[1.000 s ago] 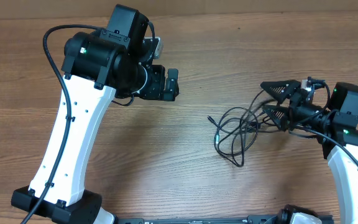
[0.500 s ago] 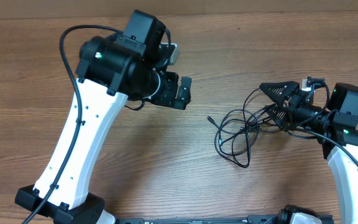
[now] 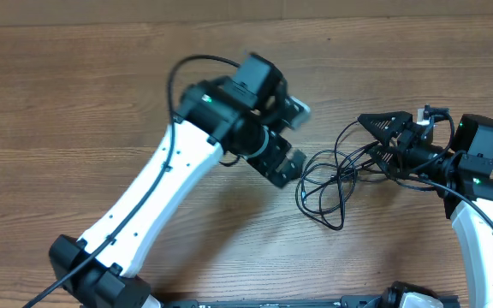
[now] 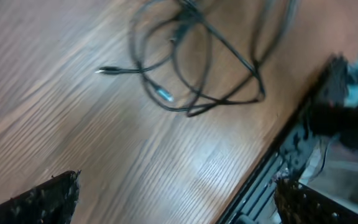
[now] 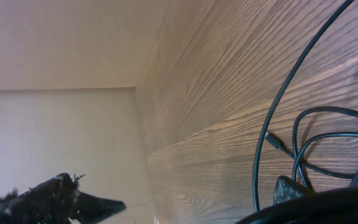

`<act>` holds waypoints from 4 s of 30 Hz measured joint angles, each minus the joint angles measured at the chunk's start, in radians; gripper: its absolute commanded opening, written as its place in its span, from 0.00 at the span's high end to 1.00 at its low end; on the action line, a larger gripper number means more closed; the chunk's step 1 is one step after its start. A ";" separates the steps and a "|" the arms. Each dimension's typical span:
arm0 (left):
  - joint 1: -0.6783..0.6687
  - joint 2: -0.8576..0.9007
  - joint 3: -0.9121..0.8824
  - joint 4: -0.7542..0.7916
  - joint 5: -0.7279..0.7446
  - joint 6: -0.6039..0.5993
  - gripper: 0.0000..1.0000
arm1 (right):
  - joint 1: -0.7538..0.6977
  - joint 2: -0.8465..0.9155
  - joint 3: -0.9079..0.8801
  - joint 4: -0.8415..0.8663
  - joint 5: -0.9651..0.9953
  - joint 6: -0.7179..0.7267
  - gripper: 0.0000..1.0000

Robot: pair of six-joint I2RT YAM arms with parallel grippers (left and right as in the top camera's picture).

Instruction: Untangle cables

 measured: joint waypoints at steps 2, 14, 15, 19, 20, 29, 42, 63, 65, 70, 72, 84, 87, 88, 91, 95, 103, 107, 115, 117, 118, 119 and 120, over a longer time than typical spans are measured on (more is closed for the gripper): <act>-0.024 -0.001 -0.044 0.051 0.013 0.048 0.00 | 0.000 0.000 0.000 0.000 0.000 0.000 0.00; -0.067 0.000 -0.335 0.360 0.076 0.132 0.00 | 0.000 0.000 0.000 -0.001 0.003 0.000 0.00; -0.067 0.000 -0.353 0.391 0.081 0.132 0.00 | 0.000 0.000 0.000 -0.001 0.003 0.000 0.00; -0.074 0.000 -0.425 0.526 0.093 0.132 0.02 | 0.000 0.000 0.000 -0.001 0.004 0.000 0.00; -0.077 0.000 -0.438 0.553 0.093 0.132 0.06 | 0.000 0.000 0.000 -0.001 0.004 0.000 0.00; -0.134 0.000 -0.487 0.682 0.097 0.142 0.96 | 0.000 0.000 0.000 -0.003 0.004 0.000 0.00; -0.124 -0.005 -0.477 0.679 0.124 0.043 0.96 | 0.000 0.000 0.000 -0.036 0.041 0.000 0.00; 0.054 -0.508 -0.183 0.708 0.322 -0.084 0.96 | 0.000 0.000 0.000 -0.281 0.299 -0.134 0.00; 0.060 -0.536 -0.179 0.716 0.289 -0.084 0.96 | 0.000 0.000 0.000 -0.283 0.304 -0.141 0.00; 0.060 -0.569 -0.177 0.688 0.198 -0.084 0.96 | 0.000 0.000 0.000 -0.282 0.290 -0.156 0.00; 0.060 -0.566 -0.176 0.659 0.166 -0.084 0.96 | 0.000 0.000 0.000 -0.267 0.253 -0.177 0.00; 0.060 -0.400 -0.175 0.590 0.107 -0.182 0.96 | 0.000 0.000 0.000 -0.058 -0.143 -0.253 0.00; 0.060 -0.343 -0.175 0.597 0.145 -0.215 0.96 | 0.000 0.000 0.000 -0.013 -0.205 -0.257 0.00; 0.060 -0.325 -0.175 0.600 0.159 -0.226 0.96 | 0.000 0.000 0.000 -0.001 -0.220 -0.258 0.00; 0.051 -0.278 -0.175 0.609 0.190 -0.259 0.96 | 0.000 0.000 0.000 0.039 -0.248 -0.261 0.00; 0.020 -0.241 -0.175 0.632 0.209 -0.284 0.96 | 0.000 0.000 0.000 0.085 -0.263 -0.261 0.00; -0.041 -0.232 -0.175 0.703 0.220 -0.304 0.96 | 0.003 0.000 0.000 0.174 -0.278 -0.262 0.00; -0.054 -0.230 -0.175 0.705 0.220 -0.319 0.96 | 0.023 0.000 0.000 0.241 -0.282 -0.262 0.18; -0.114 -0.208 -0.175 0.703 0.220 -0.323 0.96 | 0.082 0.000 0.001 0.344 -0.278 -0.269 0.62; -0.125 -0.208 -0.175 0.703 0.220 -0.323 0.96 | 0.086 0.000 0.001 0.344 -0.271 -0.265 0.64; -0.126 -0.208 -0.175 0.703 0.219 -0.324 0.96 | 0.086 0.000 0.001 0.344 -0.267 -0.264 0.65; -0.129 -0.208 -0.175 0.704 0.220 -0.328 0.96 | 0.086 0.000 0.001 0.343 -0.264 -0.264 0.65; -0.130 -0.208 -0.175 0.706 0.219 -0.334 0.96 | 0.086 0.000 0.001 0.341 -0.261 -0.267 0.66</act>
